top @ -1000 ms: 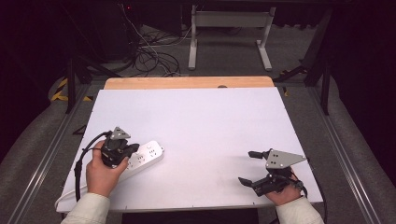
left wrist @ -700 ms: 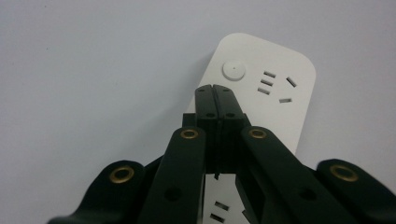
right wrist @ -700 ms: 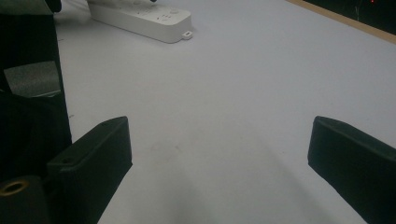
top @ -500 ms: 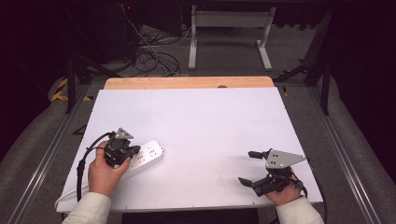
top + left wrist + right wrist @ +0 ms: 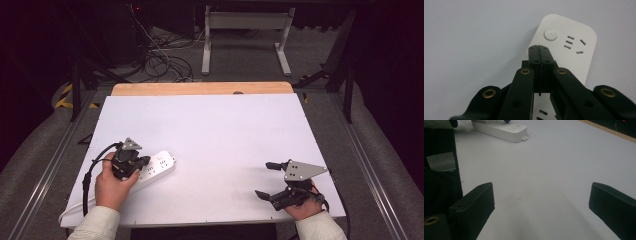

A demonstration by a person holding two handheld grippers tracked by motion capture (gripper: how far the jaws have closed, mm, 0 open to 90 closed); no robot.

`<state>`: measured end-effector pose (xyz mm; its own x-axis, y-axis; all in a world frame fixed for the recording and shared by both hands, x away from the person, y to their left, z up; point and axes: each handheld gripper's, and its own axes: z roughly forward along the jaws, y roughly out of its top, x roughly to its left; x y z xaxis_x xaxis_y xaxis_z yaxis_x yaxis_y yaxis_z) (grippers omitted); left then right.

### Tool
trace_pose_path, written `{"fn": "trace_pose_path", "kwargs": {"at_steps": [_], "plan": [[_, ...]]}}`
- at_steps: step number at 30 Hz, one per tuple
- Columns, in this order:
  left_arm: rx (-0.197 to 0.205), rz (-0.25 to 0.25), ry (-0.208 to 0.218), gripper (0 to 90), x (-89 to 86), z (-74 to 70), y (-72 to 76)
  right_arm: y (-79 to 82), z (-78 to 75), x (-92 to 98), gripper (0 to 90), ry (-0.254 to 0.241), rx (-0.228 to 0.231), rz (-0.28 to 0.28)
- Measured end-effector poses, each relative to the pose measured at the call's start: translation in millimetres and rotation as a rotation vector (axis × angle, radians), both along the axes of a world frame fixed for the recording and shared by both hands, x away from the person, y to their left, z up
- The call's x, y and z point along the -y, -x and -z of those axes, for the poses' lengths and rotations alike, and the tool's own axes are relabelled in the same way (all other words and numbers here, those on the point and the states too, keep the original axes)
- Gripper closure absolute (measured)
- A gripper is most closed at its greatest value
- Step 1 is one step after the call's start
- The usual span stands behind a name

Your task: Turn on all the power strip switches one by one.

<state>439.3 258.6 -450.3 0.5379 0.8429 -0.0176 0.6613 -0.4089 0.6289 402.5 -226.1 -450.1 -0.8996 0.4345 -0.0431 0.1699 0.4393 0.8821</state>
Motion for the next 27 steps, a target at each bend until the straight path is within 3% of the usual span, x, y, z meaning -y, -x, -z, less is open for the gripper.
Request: {"fn": "trace_pose_path", "kwargs": {"at_steps": [5,14,21,22,23,24,25,26,27], "plan": [[-0.002,0.001,0.03,90.0,-4.3,2.5,-0.4,0.0,0.0,0.0,6.6,0.0,-0.001,0.0],[0.011,0.0,0.012,90.0,-1.1,4.0,1.9,0.4,0.1,-0.3,6.6,0.0,-0.002,-0.001],[-0.007,-0.003,0.051,90.0,-5.1,5.8,-0.3,0.5,0.2,-0.5,6.5,0.001,-0.001,0.001],[-0.005,-0.008,0.042,90.0,-4.3,5.2,0.3,0.5,0.2,-0.6,6.5,0.002,-0.001,0.001],[0.032,-0.037,0.016,90.0,-1.8,1.7,5.2,0.7,0.1,-0.6,6.6,0.001,0.0,0.0],[0.068,-0.041,0.063,90.0,-4.5,-7.2,8.2,0.8,-0.1,-0.4,6.6,0.001,0.002,-0.001],[0.068,-0.041,0.063,90.0,-4.5,-7.2,8.2,1.0,-0.3,-0.1,6.6,-0.001,0.002,0.0],[0.11,-0.033,0.141,90.0,-7.3,-26.9,13.7,0.5,-0.3,0.5,6.5,0.001,0.003,-0.001],[0.11,-0.033,0.141,90.0,-7.3,-26.9,13.7,0.5,-0.3,0.5,6.5,0.001,0.003,-0.001]]}}
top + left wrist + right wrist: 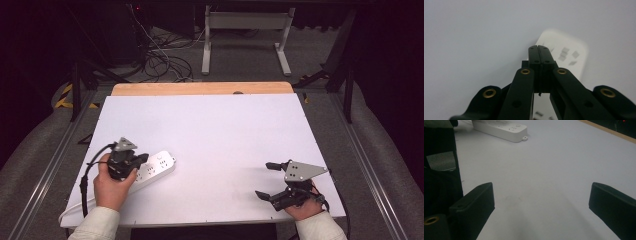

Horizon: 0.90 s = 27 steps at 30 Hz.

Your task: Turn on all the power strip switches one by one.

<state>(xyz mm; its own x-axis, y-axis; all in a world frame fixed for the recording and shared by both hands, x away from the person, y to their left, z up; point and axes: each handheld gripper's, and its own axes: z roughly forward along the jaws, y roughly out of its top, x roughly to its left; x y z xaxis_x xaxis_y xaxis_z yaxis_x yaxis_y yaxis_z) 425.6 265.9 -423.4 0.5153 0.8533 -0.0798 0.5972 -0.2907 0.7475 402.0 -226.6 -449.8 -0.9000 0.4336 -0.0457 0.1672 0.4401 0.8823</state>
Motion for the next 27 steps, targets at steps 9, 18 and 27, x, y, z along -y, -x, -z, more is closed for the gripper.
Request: {"fn": "trace_pose_path", "kwargs": {"at_steps": [9,18,27], "plan": [[-0.003,0.023,-0.052,90.0,9.1,-1.8,-0.9,-0.5,0.1,-0.2,6.5,-0.001,-0.001,0.004],[0.008,0.053,-0.086,90.0,21.5,-0.9,-7.0,-1.1,0.6,-1.1,6.5,0.003,-0.004,0.002],[0.0,0.089,-0.107,90.0,33.4,1.5,-16.8,-1.5,0.8,-0.7,6.4,-0.001,-0.006,-0.001]]}}
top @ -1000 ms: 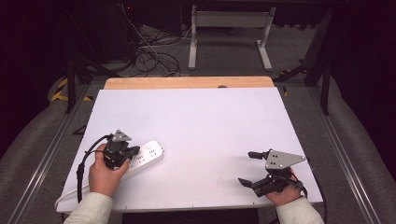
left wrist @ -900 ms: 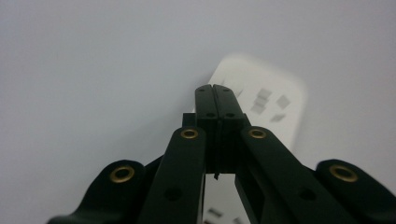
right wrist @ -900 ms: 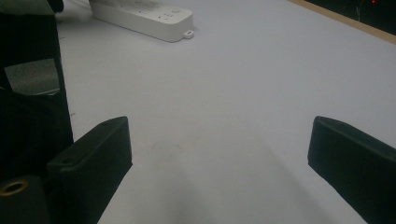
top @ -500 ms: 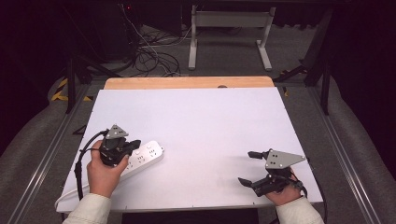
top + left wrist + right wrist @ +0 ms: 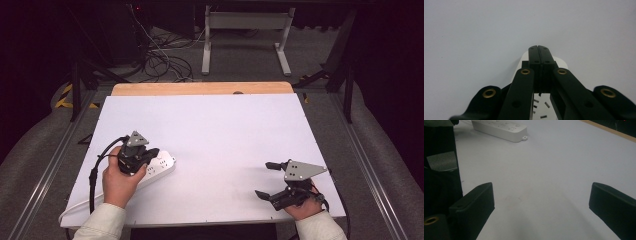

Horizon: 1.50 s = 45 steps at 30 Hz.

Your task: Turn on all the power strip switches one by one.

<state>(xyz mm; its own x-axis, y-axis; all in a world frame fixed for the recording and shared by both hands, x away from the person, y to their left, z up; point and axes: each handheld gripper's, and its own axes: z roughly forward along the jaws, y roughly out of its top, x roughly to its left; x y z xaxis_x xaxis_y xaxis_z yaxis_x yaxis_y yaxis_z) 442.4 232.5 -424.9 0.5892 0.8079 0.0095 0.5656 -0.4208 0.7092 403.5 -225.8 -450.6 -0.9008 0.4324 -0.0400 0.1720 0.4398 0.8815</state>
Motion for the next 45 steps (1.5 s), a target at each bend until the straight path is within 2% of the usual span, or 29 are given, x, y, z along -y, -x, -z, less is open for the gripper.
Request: {"fn": "trace_pose_path", "kwargs": {"at_steps": [6,8,18,24,29,36,39,43,45], "plan": [[-0.025,-0.004,-0.005,90.0,2.3,6.9,-9.1,0.2,-0.2,0.2,6.4,-0.002,0.0,0.0],[-0.031,-0.009,-0.019,90.0,2.1,9.6,-11.8,0.0,0.0,-0.1,6.3,0.0,0.001,-0.002],[-0.062,-0.009,-0.04,90.0,6.3,18.8,-18.5,0.3,-0.2,0.1,6.3,0.0,0.002,-0.003],[-0.064,-0.014,-0.073,90.0,6.7,21.4,-19.5,0.4,-0.3,0.2,6.4,0.0,0.002,-0.005],[-0.073,-0.015,-0.074,90.0,7.6,23.3,-20.1,0.5,-0.3,0.3,6.3,0.0,0.003,-0.005],[-0.061,-0.017,-0.098,90.0,10.5,23.6,-18.9,0.5,-0.3,0.2,6.4,0.0,0.003,-0.006],[-0.065,-0.02,-0.087,90.0,9.3,23.9,-19.2,0.6,-0.2,0.0,6.3,0.0,0.001,-0.007],[-0.058,-0.019,-0.105,90.0,11.0,24.2,-18.6,0.6,-0.2,0.0,6.4,0.0,0.0,-0.006],[-0.062,-0.019,-0.1,90.0,10.4,24.3,-18.9,0.7,-0.2,-0.1,6.3,-0.001,0.0,-0.007]]}}
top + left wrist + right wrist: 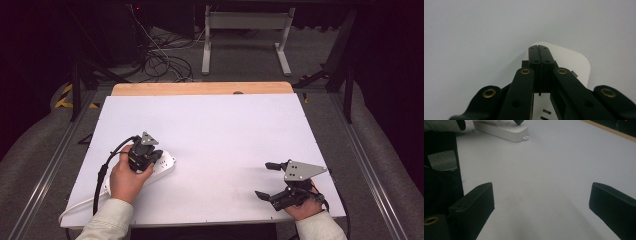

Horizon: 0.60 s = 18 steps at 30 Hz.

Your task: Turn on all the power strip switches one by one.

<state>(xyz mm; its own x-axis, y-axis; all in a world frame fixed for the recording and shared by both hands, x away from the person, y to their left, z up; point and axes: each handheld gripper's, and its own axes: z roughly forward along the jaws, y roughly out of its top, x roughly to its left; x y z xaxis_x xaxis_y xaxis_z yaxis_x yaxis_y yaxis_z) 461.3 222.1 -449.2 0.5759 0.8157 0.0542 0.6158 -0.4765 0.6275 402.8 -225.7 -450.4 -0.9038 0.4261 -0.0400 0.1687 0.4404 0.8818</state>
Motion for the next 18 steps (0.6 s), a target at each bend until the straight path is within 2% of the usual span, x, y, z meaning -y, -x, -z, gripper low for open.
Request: {"fn": "trace_pose_path", "kwargs": {"at_steps": [9,12,18], "plan": [[0.001,-0.009,0.004,90.0,0.6,1.7,0.5,0.0,0.0,0.2,6.3,0.0,-0.001,0.0],[0.01,-0.005,-0.007,90.0,0.9,2.0,1.0,0.1,0.0,0.2,6.4,0.0,-0.001,0.001],[0.006,-0.008,0.033,90.0,-2.8,4.2,1.1,0.1,0.0,0.2,6.3,-0.002,-0.002,0.001]]}}
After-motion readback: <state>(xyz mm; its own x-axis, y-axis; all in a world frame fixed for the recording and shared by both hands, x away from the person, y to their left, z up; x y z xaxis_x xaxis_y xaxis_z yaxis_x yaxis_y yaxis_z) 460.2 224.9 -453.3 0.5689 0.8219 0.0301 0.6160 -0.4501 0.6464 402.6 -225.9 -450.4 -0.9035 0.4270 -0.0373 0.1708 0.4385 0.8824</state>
